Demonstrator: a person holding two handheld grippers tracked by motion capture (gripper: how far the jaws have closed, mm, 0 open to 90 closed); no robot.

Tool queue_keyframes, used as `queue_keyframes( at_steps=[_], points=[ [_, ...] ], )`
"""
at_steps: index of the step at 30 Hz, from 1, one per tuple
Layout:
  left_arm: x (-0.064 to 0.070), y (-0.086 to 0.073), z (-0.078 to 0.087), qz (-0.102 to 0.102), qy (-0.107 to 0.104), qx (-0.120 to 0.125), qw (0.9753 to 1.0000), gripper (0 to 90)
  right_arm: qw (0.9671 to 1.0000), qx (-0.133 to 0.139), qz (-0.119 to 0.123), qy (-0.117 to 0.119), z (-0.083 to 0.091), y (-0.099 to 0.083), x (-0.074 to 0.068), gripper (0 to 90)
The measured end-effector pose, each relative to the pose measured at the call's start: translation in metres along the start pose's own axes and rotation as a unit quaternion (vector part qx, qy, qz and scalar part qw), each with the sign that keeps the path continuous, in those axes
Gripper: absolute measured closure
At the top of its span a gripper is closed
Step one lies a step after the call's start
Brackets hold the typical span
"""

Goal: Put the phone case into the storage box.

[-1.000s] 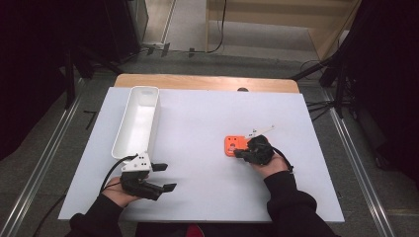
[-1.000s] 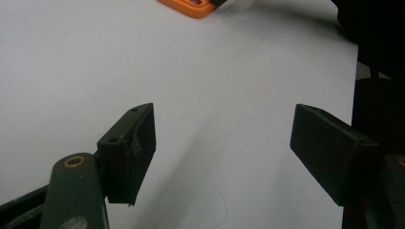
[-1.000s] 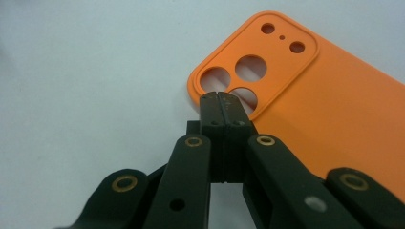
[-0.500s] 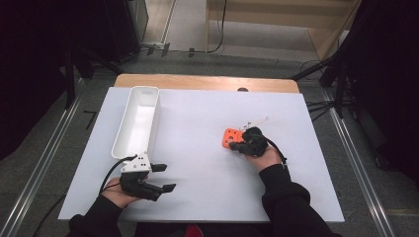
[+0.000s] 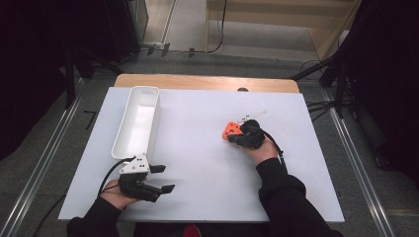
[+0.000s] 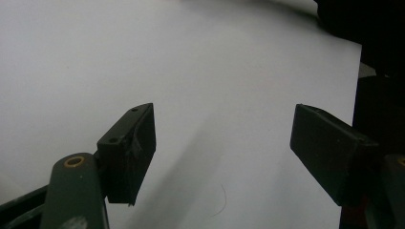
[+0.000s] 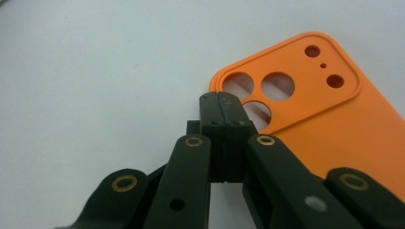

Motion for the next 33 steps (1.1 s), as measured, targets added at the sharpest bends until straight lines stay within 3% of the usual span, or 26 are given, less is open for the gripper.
queue_keyframes(
  at_steps=[11, 21, 24, 29, 33],
  points=[
    [0.0, -0.002, 0.002, 0.004, 0.003, 0.001, 1.0, 23.9, 0.9999, 0.01, -0.007, -0.009, -0.005, 0.006, 0.006, 88.1],
    [-0.001, -0.001, 0.002, 0.002, 0.003, 0.001, 1.0, 23.8, 0.9999, 0.011, -0.009, -0.001, -0.007, 0.008, 0.004, 86.1],
    [-0.002, -0.001, 0.003, 0.003, 0.003, 0.002, 1.0, 23.9, 0.9995, 0.025, -0.014, 0.013, 0.0, 0.011, 0.003, 78.0],
    [-0.001, -0.001, 0.003, 0.002, 0.003, 0.002, 1.0, 23.9, 0.9985, 0.021, -0.016, 0.048, 0.009, 0.009, -0.001, 56.9],
    [-0.001, 0.0, 0.003, 0.001, 0.002, 0.005, 1.0, 23.9, 0.9974, 0.021, -0.008, 0.068, 0.02, 0.007, -0.007, 48.8]
  ],
)
Point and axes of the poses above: each handheld gripper's, and its own axes: z roughly backward along the jaws, y roughly out of its top, x roughly to its right, the point moved 4 cm from there along -z, roughly forward along the jaws, and after that the axes turned 5 degrees about -y, right-handed, at the moved point
